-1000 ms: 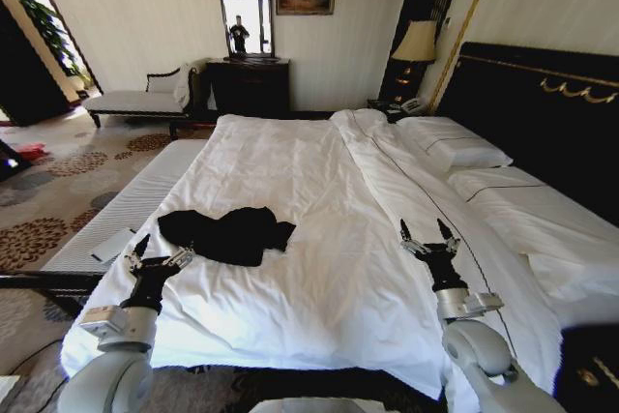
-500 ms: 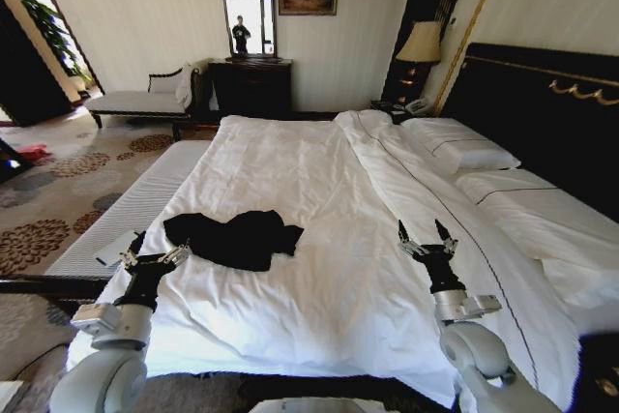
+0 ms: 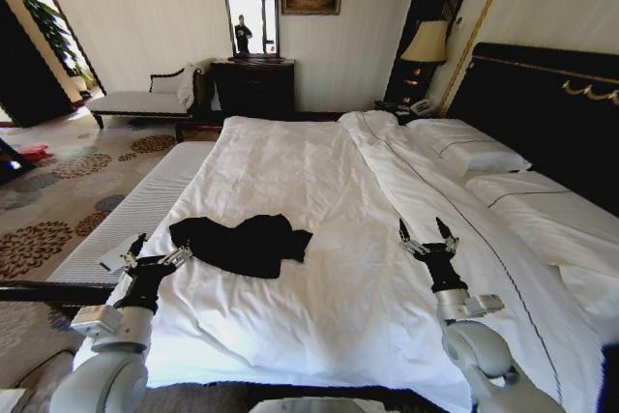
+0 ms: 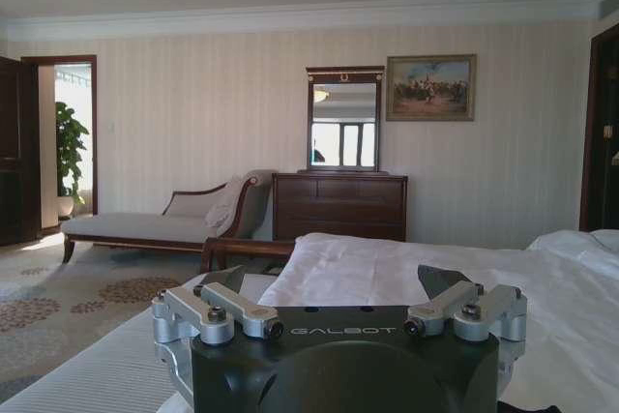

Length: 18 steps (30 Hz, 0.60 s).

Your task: Fold the clothes on the bed.

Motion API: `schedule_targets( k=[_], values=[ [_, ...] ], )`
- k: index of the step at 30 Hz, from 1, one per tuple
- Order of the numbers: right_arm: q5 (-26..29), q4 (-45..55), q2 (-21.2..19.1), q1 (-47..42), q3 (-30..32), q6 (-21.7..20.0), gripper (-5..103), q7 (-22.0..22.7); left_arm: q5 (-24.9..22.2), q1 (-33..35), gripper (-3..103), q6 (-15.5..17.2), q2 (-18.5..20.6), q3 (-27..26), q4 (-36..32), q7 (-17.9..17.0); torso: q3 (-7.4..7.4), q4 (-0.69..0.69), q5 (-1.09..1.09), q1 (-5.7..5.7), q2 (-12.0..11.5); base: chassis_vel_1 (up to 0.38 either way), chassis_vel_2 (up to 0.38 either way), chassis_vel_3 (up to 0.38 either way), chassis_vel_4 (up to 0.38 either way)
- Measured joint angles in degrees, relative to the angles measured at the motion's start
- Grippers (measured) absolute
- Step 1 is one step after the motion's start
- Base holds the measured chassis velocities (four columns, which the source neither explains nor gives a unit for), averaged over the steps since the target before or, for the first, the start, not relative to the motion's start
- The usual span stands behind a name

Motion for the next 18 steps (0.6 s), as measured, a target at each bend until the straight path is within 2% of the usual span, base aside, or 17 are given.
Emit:
schedule_targets(
  k=[6,18],
  values=[
    [0.1,-0.2,-0.1,0.2,0.0,0.2,100,-0.1,0.0,0.1,100,0.0,-0.1,0.0,-0.1,0.0,0.00,0.00,0.00,0.00,0.0,0.093,0.120,-0.109,-0.122],
    [0.1,-0.9,0.4,0.7,-0.4,0.4,100,0.0,0.3,0.1,100,-0.1,-0.2,0.1,-0.1,-0.1,-0.01,0.01,-0.01,-0.01,0.0,0.164,0.150,-0.154,-0.153]
  ],
)
